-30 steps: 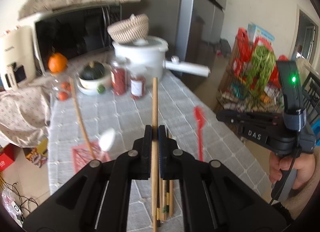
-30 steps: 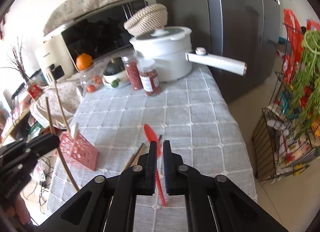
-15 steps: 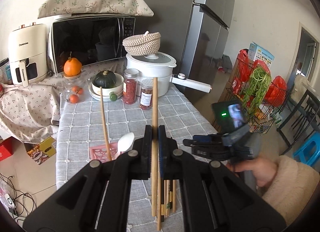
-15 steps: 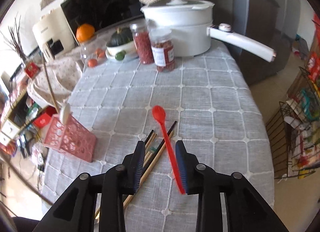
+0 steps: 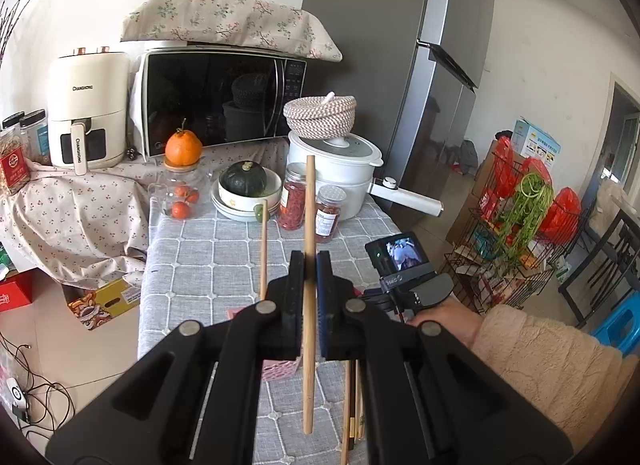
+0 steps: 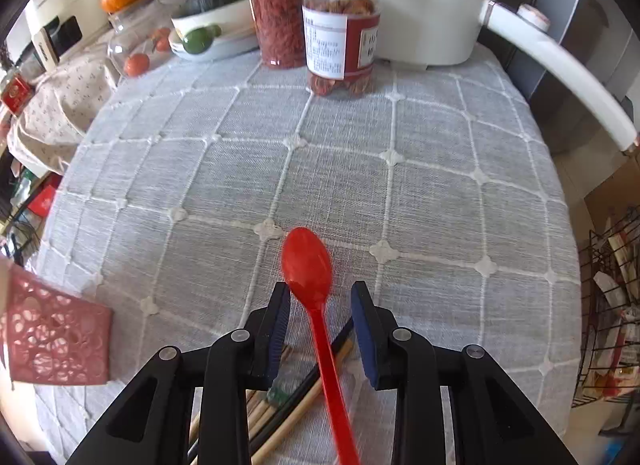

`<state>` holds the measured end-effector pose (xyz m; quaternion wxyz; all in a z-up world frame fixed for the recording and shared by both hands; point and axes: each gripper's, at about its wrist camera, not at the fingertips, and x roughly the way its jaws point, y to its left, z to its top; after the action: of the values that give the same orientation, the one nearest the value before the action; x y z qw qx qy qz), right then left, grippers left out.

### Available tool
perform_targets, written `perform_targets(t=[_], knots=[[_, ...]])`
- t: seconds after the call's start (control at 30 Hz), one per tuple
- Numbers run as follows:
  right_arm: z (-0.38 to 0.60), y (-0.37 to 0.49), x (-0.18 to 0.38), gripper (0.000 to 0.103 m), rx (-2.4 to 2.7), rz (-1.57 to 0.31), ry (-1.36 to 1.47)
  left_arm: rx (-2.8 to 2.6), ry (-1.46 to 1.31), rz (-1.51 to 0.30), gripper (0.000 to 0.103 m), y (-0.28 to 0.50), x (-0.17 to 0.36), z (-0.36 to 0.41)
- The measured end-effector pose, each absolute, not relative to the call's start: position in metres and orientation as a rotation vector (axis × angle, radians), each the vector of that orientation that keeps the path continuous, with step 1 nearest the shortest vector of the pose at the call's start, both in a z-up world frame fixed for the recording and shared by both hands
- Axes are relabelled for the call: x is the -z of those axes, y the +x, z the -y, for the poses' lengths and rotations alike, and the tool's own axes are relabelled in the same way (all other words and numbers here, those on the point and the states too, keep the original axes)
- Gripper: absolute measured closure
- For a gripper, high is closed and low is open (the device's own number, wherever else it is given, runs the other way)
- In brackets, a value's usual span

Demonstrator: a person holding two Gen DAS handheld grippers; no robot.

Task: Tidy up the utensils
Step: 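Drop the chopstick into the pink basket with the left tool while the right tool carries the red spoon over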

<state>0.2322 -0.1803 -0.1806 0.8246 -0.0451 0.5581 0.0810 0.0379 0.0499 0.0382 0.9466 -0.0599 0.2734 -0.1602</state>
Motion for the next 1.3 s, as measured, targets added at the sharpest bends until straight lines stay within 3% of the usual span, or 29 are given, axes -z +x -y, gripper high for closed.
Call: perform_targets(t=[0.1, 0.17, 0.77, 1.3], knots=[[0.179, 0.234, 0.186, 0.088, -0.172, -1.180, -0.125, 0.321, -0.123, -0.554, 0.096, 0.039, -0.037, -0.051], [0.178, 0.232, 0.186, 0.093, -0.175, -1.178, -0.128, 0.319, -0.127, -0.546, 0.096, 0.039, -0.038, -0.051], [0.178, 0.124, 0.039, 0.093, -0.203, -0.730, 0.040, 0.156, -0.200, -0.233, 0.096, 0.035, -0.046, -0.072], [0.147, 0.076, 0.010, 0.093, -0.284, -0.570, 0.070, 0.106, -0.168, -0.262, 0.096, 0.063, 0.001, -0.074]])
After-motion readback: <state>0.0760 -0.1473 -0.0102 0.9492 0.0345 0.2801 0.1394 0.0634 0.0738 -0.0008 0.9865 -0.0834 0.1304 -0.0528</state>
